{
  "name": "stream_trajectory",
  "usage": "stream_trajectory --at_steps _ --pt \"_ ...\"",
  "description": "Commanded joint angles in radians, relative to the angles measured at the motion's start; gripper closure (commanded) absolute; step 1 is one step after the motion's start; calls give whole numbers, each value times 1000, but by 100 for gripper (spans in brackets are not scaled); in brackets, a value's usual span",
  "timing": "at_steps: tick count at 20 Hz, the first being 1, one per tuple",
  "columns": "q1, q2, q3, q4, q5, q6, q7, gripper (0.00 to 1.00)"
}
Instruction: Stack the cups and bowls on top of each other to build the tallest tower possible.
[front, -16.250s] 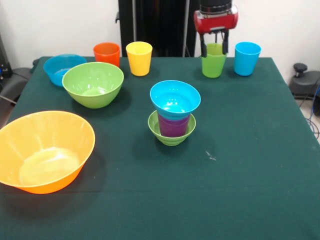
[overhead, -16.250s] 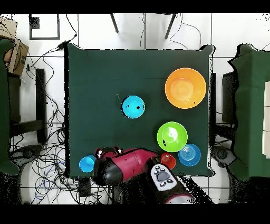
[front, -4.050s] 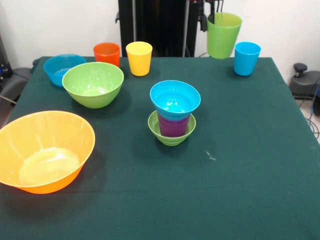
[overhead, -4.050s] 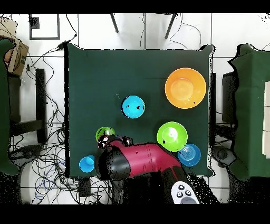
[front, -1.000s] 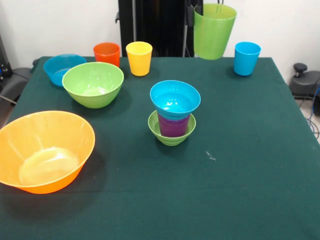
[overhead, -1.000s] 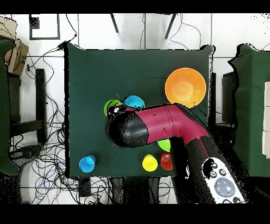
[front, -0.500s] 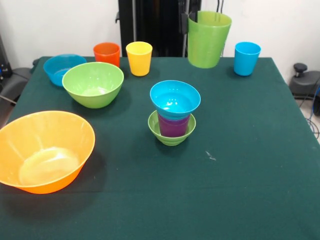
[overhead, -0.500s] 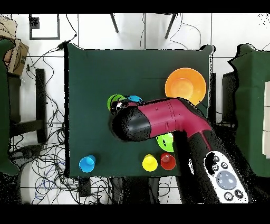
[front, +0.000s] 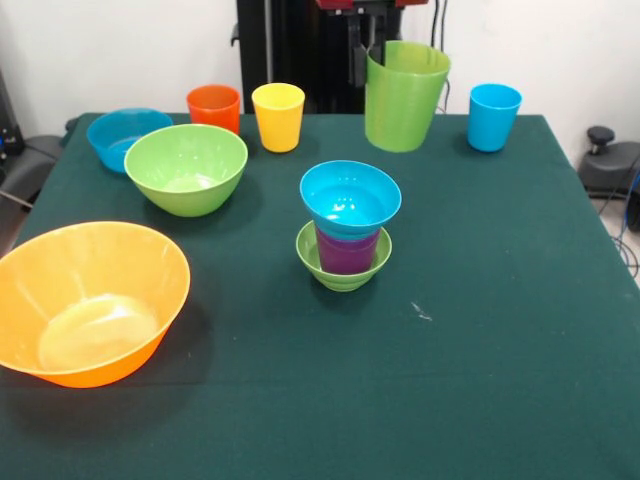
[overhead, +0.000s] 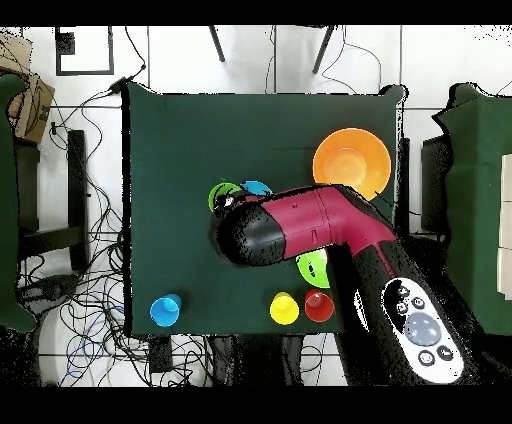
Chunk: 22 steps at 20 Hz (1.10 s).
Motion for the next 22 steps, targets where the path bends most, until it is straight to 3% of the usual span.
stream_trajectory --at_steps 1,11,22 --pt "17 87 -36 -32 -96 5 -86 100" --pt "-30 142 -2 -71 -131 3 -166 100" --pt "-37 165 -11 -85 -147 -13 -126 100"
